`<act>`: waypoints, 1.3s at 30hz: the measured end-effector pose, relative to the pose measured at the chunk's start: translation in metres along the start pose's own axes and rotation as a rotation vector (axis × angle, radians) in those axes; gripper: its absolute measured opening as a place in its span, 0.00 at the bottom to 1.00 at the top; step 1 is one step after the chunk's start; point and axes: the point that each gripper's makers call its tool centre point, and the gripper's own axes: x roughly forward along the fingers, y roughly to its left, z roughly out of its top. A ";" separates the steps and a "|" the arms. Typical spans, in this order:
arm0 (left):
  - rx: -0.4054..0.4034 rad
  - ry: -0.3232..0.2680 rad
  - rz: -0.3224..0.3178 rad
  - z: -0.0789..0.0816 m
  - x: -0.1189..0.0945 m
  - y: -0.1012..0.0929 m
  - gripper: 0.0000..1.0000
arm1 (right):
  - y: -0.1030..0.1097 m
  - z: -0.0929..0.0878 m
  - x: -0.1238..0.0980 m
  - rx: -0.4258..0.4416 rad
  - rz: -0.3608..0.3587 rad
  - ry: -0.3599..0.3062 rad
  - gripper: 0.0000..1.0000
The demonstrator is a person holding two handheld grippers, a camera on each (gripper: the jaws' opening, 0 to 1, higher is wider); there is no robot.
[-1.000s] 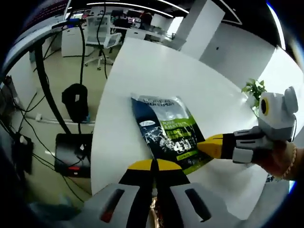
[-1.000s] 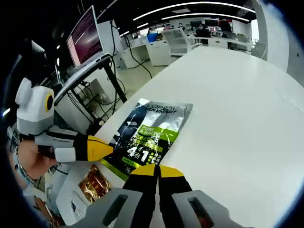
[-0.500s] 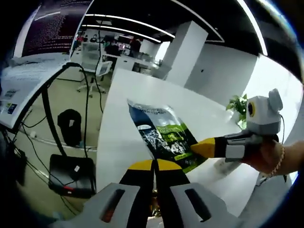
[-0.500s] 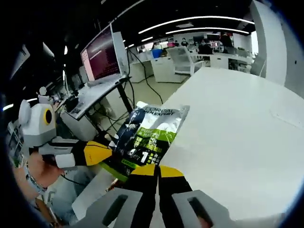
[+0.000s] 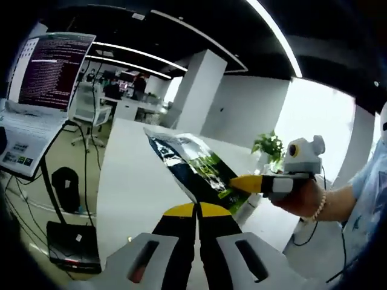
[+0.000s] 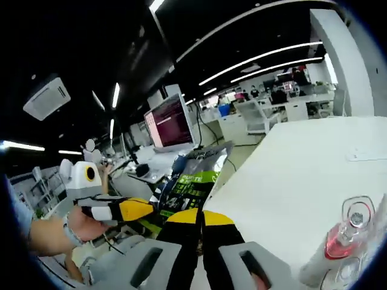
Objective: Arrange the skincare products in the storage area until every visible bottle or jar stands upright without overlapping.
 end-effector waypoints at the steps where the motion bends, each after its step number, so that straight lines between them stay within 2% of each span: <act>1: -0.009 -0.013 -0.041 0.002 -0.003 -0.009 0.00 | 0.003 0.002 -0.009 0.059 0.038 -0.025 0.00; 3: 0.003 -0.003 -0.070 0.000 -0.005 -0.014 0.00 | 0.008 0.003 -0.023 0.143 0.104 -0.052 0.00; 4: 0.013 0.010 -0.086 -0.003 -0.005 -0.017 0.00 | 0.010 0.002 -0.028 0.159 0.123 -0.060 0.00; 6: 0.028 0.027 -0.146 -0.008 -0.006 -0.031 0.00 | 0.008 -0.003 -0.038 0.170 0.127 -0.061 0.00; 9: 0.025 0.046 -0.200 -0.014 -0.007 -0.046 0.00 | 0.010 -0.008 -0.048 0.172 0.151 -0.080 0.00; 11: 0.020 0.078 -0.258 -0.022 -0.008 -0.062 0.00 | 0.021 -0.006 -0.053 0.274 0.239 -0.105 0.00; 12: 0.026 0.100 -0.266 -0.028 -0.007 -0.068 0.00 | 0.024 -0.009 -0.056 0.339 0.269 -0.090 0.00; 13: 0.056 0.111 -0.257 -0.031 -0.007 -0.068 0.00 | 0.020 -0.008 -0.056 0.341 0.255 -0.106 0.00; 14: 0.058 0.117 -0.252 -0.034 -0.006 -0.069 0.00 | 0.017 -0.012 -0.055 0.315 0.243 -0.086 0.00; 16: 0.028 0.125 -0.259 -0.036 -0.007 -0.070 0.00 | 0.017 -0.016 -0.056 0.301 0.230 -0.066 0.00; 19: -0.005 0.133 -0.258 -0.040 -0.008 -0.072 0.00 | 0.019 -0.016 -0.060 0.281 0.233 -0.076 0.00; 20: -0.034 0.135 -0.278 -0.042 -0.010 -0.076 0.00 | 0.018 -0.015 -0.062 0.242 0.235 -0.085 0.00; 22: -0.109 0.155 -0.314 -0.046 -0.012 -0.085 0.00 | 0.019 -0.018 -0.065 0.228 0.251 -0.076 0.00; 24: -0.127 0.139 -0.343 -0.045 -0.013 -0.091 0.02 | 0.025 -0.021 -0.068 0.234 0.292 -0.052 0.00; 25: -0.162 0.129 -0.371 -0.045 -0.013 -0.098 0.06 | 0.032 -0.022 -0.070 0.210 0.326 -0.047 0.00; 27: -0.223 0.122 -0.377 -0.044 -0.012 -0.101 0.09 | 0.034 -0.020 -0.070 0.138 0.322 -0.062 0.00; 28: -0.217 0.113 -0.364 -0.044 -0.011 -0.098 0.06 | 0.035 -0.019 -0.070 0.115 0.323 -0.067 0.00; 33: -0.254 0.123 -0.368 -0.045 -0.012 -0.098 0.00 | 0.037 -0.021 -0.074 0.106 0.339 -0.055 0.00; 36: -0.224 0.133 -0.373 -0.046 -0.013 -0.098 0.00 | 0.040 -0.018 -0.076 0.162 0.374 -0.054 0.00; 39: -0.215 0.166 -0.422 -0.047 -0.013 -0.108 0.00 | 0.044 -0.012 -0.078 0.231 0.424 -0.088 0.00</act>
